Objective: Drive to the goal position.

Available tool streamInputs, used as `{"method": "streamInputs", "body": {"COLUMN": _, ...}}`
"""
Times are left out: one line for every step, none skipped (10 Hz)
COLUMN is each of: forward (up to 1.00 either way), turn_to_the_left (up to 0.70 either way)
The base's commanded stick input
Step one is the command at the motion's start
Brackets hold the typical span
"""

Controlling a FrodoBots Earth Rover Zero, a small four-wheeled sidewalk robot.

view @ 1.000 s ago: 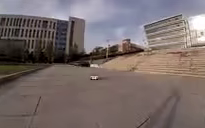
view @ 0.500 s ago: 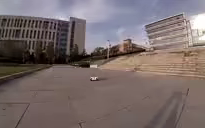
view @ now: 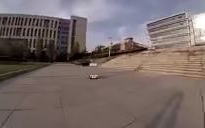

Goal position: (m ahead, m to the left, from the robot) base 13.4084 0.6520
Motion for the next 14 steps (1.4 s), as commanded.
{"method": "streamInputs", "body": {"forward": 0.7, "turn_to_the_left": 0.0}}
{"method": "streamInputs", "body": {"forward": 0.7, "turn_to_the_left": 0.0}}
{"method": "streamInputs", "body": {"forward": 0.7, "turn_to_the_left": 0.0}}
{"method": "streamInputs", "body": {"forward": 0.7, "turn_to_the_left": 0.0}}
{"method": "streamInputs", "body": {"forward": 0.7, "turn_to_the_left": 0.0}}
{"method": "streamInputs", "body": {"forward": 0.7, "turn_to_the_left": 0.0}}
{"method": "streamInputs", "body": {"forward": 0.7, "turn_to_the_left": 0.0}}
{"method": "streamInputs", "body": {"forward": 0.7, "turn_to_the_left": 0.0}}
{"method": "streamInputs", "body": {"forward": 0.7, "turn_to_the_left": 0.0}}
{"method": "streamInputs", "body": {"forward": 0.7, "turn_to_the_left": 0.0}}
{"method": "streamInputs", "body": {"forward": 0.7, "turn_to_the_left": 0.0}}
{"method": "streamInputs", "body": {"forward": 0.7, "turn_to_the_left": 0.0}}
{"method": "streamInputs", "body": {"forward": 0.7, "turn_to_the_left": 0.0}}
{"method": "streamInputs", "body": {"forward": 0.7, "turn_to_the_left": 0.0}}
